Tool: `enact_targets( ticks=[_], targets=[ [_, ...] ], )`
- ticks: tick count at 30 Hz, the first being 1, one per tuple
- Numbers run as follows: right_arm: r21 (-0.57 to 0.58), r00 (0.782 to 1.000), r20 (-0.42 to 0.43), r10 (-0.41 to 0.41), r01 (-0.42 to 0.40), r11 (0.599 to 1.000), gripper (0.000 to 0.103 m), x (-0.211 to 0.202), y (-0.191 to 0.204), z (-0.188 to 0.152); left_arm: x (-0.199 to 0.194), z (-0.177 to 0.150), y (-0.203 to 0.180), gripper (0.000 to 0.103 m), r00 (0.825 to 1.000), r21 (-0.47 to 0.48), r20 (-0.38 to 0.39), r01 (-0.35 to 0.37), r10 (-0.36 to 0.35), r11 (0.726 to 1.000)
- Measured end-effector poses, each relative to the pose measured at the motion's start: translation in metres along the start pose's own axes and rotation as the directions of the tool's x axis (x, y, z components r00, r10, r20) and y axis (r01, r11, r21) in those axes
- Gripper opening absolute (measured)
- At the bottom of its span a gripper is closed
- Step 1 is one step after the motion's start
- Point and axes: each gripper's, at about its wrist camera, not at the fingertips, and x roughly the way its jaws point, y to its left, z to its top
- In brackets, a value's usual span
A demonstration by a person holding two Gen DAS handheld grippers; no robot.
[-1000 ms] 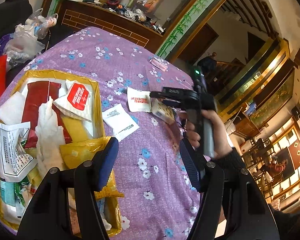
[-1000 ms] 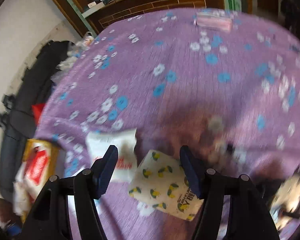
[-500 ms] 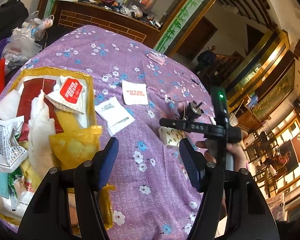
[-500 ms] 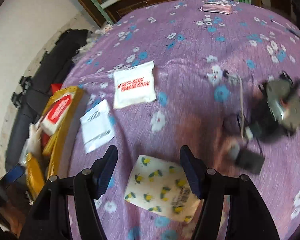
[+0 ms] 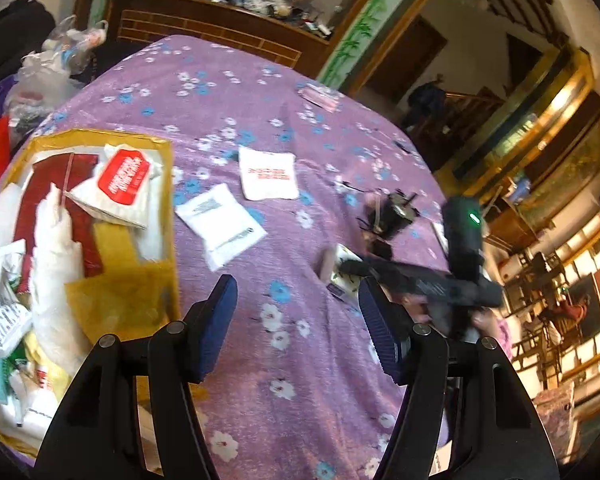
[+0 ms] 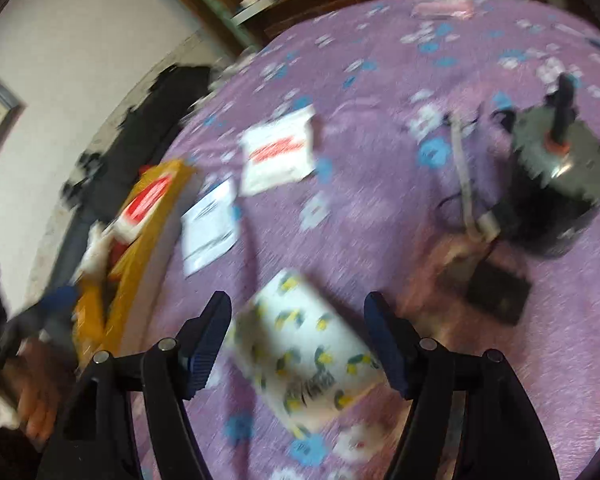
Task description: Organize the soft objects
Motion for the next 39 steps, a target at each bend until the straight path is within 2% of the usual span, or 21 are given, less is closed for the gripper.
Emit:
enact_targets(
  ticks=[2,4,6,10,12,14,15,18,19,21,22,23,24,26,28,30,35,39],
  targets=[
    [-0.043,0.999,-0.028,0.041,-0.042,0.998,0.069,-0.007,0.003,-0.008,0.001,0.007,0.001,0.063,1.0,-0.013,-0.009,-0.025,0.024,1.0],
    [-0.065,0.998,-0.038,0.047,-0.05,0.997,0.069,-0.01,0.008,-0.014,0.009,0.016,-0.001,0.063,0.998,-0.007,-0.029,-0.061,0.061,0.998],
    [-0.059,1.0,-0.01,0.025,-0.025,0.998,0.069,-0.009,0.013,-0.015,0.025,0.029,-0.008,0.064,0.993,0.011,-0.058,-0.105,0.105,0.994],
    [-0.093,0.997,0.001,-0.076,0.076,0.993,0.069,0.002,0.025,-0.023,0.069,0.057,-0.018,0.064,0.985,0.044,-0.13,-0.109,0.114,0.993],
    [-0.094,0.995,0.017,-0.101,0.102,0.99,0.067,0.002,0.027,-0.024,0.094,0.077,-0.019,0.063,0.977,0.052,-0.166,-0.125,0.132,0.991],
    [-0.077,0.993,0.031,-0.112,0.114,0.99,0.062,0.002,0.023,-0.024,0.116,0.094,-0.019,0.063,0.97,0.05,-0.183,-0.153,0.159,0.987],
    [-0.064,0.992,0.036,-0.121,0.123,0.99,0.055,0.0,0.02,-0.024,0.129,0.105,-0.018,0.063,0.965,0.053,-0.186,-0.179,0.185,0.983],
    [-0.033,0.99,0.046,-0.13,0.132,0.991,0.051,-0.006,0.012,-0.022,0.155,0.128,-0.022,0.063,0.957,0.117,-0.15,-0.23,0.246,0.966],
    [-0.033,0.989,0.05,-0.136,0.138,0.99,0.05,-0.007,0.011,-0.021,0.167,0.137,-0.025,0.064,0.954,0.172,-0.121,-0.251,0.273,0.952],
    [-0.028,0.99,0.053,-0.13,0.132,0.991,0.047,-0.008,0.01,-0.02,0.19,0.148,-0.026,0.064,0.94,0.225,-0.151,-0.268,0.305,0.937],
    [-0.028,0.991,0.053,-0.126,0.128,0.991,0.045,-0.007,0.011,-0.02,0.198,0.152,-0.021,0.063,0.94,0.2,-0.186,-0.25,0.287,0.947],
    [-0.028,0.991,0.052,-0.123,0.125,0.992,0.045,-0.007,0.011,-0.019,0.21,0.155,-0.014,0.063,0.943,0.158,-0.233,-0.205,0.238,0.966],
    [-0.028,0.991,0.051,-0.122,0.123,0.992,0.044,-0.007,0.01,-0.019,0.221,0.156,-0.01,0.063,0.939,0.154,-0.267,-0.18,0.216,0.972],
    [-0.035,0.991,0.048,-0.121,0.123,0.992,0.044,-0.005,0.011,-0.018,0.236,0.155,-0.003,0.063,0.928,0.183,-0.29,-0.185,0.233,0.966],
    [-0.035,0.993,0.042,-0.114,0.116,0.993,0.044,-0.004,0.011,-0.017,0.241,0.152,0.005,0.063,0.921,0.13,-0.34,-0.157,0.192,0.979],
    [-0.03,0.994,0.037,-0.107,0.108,0.994,0.044,-0.002,0.011,-0.017,0.234,0.149,0.002,0.063,0.918,0.136,-0.364,-0.115,0.158,0.984],
    [-0.039,0.995,0.028,-0.1,0.101,0.994,0.045,-0.001,0.014,-0.017,0.217,0.126,-0.007,0.063,0.877,0.161,-0.462,-0.061,0.13,0.985],
    [-0.032,0.997,0.02,-0.075,0.075,0.997,0.045,-0.001,0.01,-0.016,0.201,0.103,-0.02,0.063,0.882,0.191,-0.448,-0.063,0.144,0.98]
  ],
)
